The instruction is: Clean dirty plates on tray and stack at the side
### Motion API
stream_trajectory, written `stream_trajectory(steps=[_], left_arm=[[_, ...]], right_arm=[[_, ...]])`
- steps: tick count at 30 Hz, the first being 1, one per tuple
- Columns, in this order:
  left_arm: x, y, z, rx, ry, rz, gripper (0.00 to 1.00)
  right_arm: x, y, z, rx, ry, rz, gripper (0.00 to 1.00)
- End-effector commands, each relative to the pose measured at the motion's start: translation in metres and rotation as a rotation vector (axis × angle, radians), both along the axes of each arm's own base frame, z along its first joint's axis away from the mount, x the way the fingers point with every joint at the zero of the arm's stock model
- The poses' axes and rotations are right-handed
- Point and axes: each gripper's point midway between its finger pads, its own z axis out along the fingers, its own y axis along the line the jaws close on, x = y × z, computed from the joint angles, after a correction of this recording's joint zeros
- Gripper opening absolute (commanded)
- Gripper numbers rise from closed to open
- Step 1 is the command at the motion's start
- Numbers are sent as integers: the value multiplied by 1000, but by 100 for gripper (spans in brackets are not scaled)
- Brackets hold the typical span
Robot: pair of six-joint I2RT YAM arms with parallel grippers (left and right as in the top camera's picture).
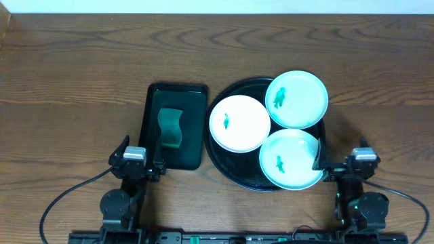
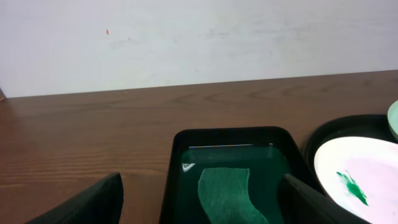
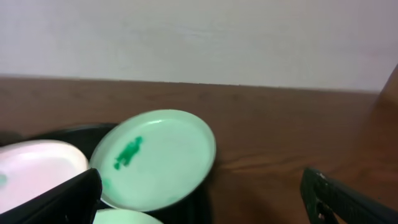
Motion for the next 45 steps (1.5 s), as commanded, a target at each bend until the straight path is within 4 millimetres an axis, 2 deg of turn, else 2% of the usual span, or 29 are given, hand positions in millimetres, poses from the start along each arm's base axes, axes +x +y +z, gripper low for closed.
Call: stream_trajectory(steps=[1,7,10,12,17,21,26,28,33,38,42,45], left_arm=[[-2,-7,-14,12,47,-41,79],[-2,-7,-14,12,47,-41,79],[-2,-7,-14,12,47,-41,79],[-2,-7,-14,12,47,-41,79],[-2,-7,-14,12,47,-41,79],[-2,-7,-14,12,47,-41,79],[-2,-7,-14,12,47,-41,79],[-2,-7,-14,12,47,-41,79],[-2,-7,-14,12,47,-41,79],[-2,-7,-14,11,47,-41,79],[-2,-7,-14,12,47,-41,79],[-2,-7,-14,12,47,-41,79]], right_arm=[[0,-1,-2,231,12,-20,99],[1,2,-9,239,44,-6,99],[2,2,-15,195,75,-4,99],[3,7,-13,146,82,26,99],[1,11,10,125,119,53,99],[1,12,38,126,179,51,99],[11,30,77,149,276,153,99],[20,43,97,174,378,216,99],[30,50,121,214,630,235,99],[39,50,129,241,839,216,99],[55,55,127,262,882,238,99],[56,62,120,286,918,270,99]])
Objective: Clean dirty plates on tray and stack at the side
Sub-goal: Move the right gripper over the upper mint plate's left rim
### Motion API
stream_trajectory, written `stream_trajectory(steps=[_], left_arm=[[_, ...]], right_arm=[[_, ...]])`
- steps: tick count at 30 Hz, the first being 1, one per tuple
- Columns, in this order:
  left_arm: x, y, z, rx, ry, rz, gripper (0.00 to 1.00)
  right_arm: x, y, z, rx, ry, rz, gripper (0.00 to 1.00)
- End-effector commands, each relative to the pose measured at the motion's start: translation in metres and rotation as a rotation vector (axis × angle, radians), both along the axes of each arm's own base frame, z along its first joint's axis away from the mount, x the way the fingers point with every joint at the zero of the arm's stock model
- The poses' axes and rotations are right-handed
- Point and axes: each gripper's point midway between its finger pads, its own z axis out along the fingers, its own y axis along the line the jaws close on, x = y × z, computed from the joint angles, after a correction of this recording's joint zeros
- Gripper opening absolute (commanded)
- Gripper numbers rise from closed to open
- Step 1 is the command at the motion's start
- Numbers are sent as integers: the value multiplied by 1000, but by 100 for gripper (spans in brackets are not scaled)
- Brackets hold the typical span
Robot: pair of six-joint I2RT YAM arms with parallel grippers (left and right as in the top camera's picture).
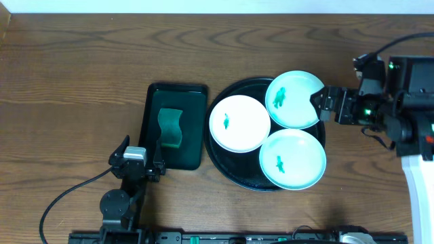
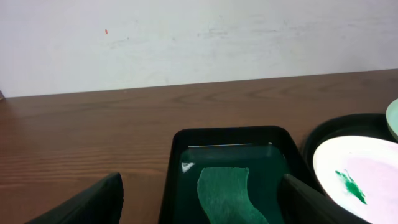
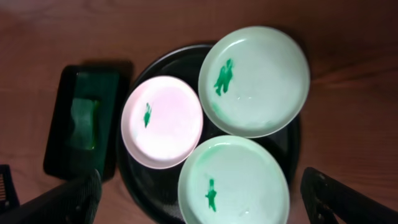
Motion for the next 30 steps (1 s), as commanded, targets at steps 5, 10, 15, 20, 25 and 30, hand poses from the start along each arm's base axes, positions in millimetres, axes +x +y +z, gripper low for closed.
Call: stream_trajectory(steps=[5,10,15,20,25,30], left_arm=[[-2,-6,-14,12,45,-37,79],[-2,-6,-14,12,45,-37,79],[-2,-6,-14,12,45,-37,79],[-2,-6,-14,12,45,-37,79],[-2,-6,-14,12,45,-37,79],[-2,-6,-14,12,45,-37,79]], right_arm=[[-4,10,-17,50,105,38,6],[-9,22,-36,42,151,80,2],[-10,32,-77,2,211,55,31],[-7,53,-110,-10,188,115,37],[1,65,-140,-90,116,140,40],[13,65,-157,-214,33,120,39]])
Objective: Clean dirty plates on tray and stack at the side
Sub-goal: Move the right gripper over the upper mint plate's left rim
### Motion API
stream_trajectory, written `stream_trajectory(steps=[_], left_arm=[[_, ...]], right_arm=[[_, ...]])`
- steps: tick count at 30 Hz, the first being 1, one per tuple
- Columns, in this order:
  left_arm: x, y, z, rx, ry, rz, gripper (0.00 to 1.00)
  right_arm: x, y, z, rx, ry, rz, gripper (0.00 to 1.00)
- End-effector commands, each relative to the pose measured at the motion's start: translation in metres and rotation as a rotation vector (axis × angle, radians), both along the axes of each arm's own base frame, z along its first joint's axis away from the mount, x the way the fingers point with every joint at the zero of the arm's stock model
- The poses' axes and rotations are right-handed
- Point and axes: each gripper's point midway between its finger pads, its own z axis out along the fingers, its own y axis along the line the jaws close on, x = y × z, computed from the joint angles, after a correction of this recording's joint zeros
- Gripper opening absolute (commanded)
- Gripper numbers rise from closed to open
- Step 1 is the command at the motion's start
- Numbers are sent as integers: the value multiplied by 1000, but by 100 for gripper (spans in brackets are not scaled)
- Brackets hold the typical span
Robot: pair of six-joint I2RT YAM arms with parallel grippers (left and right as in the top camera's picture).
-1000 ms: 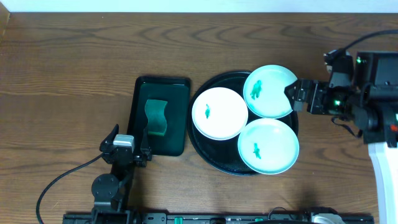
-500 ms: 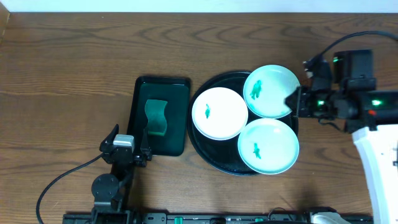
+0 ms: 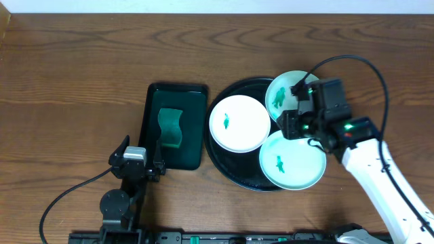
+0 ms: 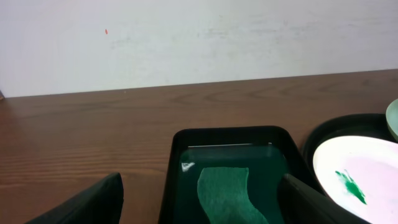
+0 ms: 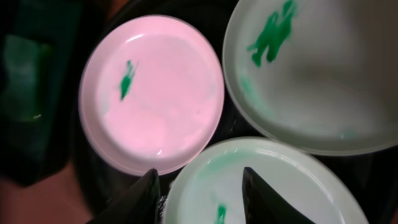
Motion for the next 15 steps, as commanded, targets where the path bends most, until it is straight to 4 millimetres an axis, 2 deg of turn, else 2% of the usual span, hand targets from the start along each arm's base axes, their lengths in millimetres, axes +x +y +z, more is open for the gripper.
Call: stream_trajectory(steps=[1,8,12,15], left_arm=[[-2,-6,-14,12,45,-37,79],[-2,-6,-14,12,45,-37,79],[-2,-6,-14,12,45,-37,79],[-2,-6,-14,12,45,-37,79]], right_arm=[[8,-9,-16,-136,-49,-43,38],[19,6,-36,-169,-64,17,32],[20,6,-51,-183,-28,21,31],[17,10,-54,-163,-12,36,31]])
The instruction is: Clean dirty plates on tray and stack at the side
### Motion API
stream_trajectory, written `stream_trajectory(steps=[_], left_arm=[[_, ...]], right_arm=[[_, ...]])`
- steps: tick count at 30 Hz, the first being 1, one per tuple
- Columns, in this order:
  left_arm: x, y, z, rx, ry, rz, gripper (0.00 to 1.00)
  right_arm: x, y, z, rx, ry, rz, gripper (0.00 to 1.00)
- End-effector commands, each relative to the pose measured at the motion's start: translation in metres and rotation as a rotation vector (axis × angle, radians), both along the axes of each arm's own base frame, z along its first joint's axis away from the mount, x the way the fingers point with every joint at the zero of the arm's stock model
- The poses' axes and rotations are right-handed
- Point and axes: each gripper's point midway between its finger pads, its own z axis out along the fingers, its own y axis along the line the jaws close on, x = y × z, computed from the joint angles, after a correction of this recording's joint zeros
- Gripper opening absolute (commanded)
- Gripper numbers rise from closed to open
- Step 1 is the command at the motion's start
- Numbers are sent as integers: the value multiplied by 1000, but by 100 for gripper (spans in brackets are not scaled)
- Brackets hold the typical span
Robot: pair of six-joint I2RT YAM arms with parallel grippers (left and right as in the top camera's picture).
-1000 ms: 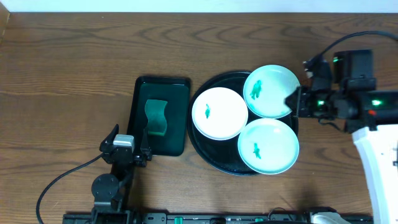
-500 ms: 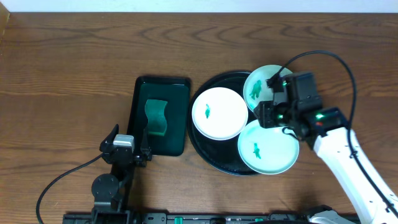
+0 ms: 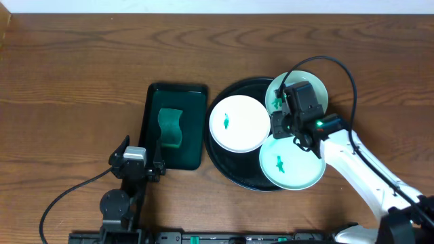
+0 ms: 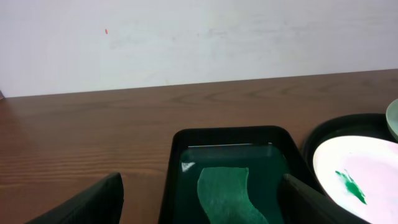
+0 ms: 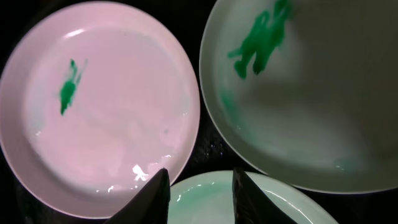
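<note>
A round black tray (image 3: pixel 220 159) holds three stained plates. A white-pink plate (image 3: pixel 237 123) (image 5: pixel 106 106) lies at the left, one green plate (image 3: pixel 321 89) (image 5: pixel 311 93) at the back and another green plate (image 3: pixel 288 166) (image 5: pixel 211 202) at the front. Each carries a green smear. My right gripper (image 3: pixel 279 126) (image 5: pixel 200 186) hangs open, low over the spot where the three plates meet, with its fingers either side of the front plate's far rim. My left gripper (image 3: pixel 135 165) (image 4: pixel 202 211) rests open at the table's front edge, holding nothing.
A black rectangular tray (image 3: pixel 152 102) to the left of the round tray holds a green sponge (image 3: pixel 170 129) (image 4: pixel 227 193) in liquid. It lies just ahead of the left gripper. Brown wooden table (image 3: pixel 74 81) surrounds both trays, and a white wall stands behind.
My right gripper has moved slightly left and closer to the plates, so they fill more of its view. The plates, the sponge and the left arm have not moved.
Both arms first rested at the table's front edge. The right arm then stood high at the right of the round tray, looking down on all three plates. After that it was over the plates, and now hangs lower, open. The left arm has stayed put.
</note>
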Motion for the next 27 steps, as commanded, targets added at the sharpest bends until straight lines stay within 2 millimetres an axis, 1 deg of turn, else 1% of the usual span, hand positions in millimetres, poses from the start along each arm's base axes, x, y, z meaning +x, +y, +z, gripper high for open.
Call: stream_trajectory(steps=[1,9,11,12,15,19,21,24,27], left_arm=[[-2,-6,-14,11,45,-37,79],[-1,-5,-14,21,43,-32,79],[0,7,-15,80,45,34,79],[0,8,-16,79,47,38,79],[-1,4,-16,75,46,15,79],[-1,4,-16,75,46,16,79],[0,2,-13,68,36,5,79],[0,0,-8,-39,29,7,79],[-2,0,7,-168,20,17,79]], right_arm=[[-4,7,-4,6,12,34,31],[-6,6,-5,5,22,35,34],[-7,6,-6,3,26,35,34],[-7,6,-6,2,27,35,34],[-8,6,-6,2,28,35,34],[-8,6,-6,2,28,35,36],[-8,6,-6,2,28,35,36],[-8,5,-6,1,30,35,36],[-8,5,-6,1,30,35,36]])
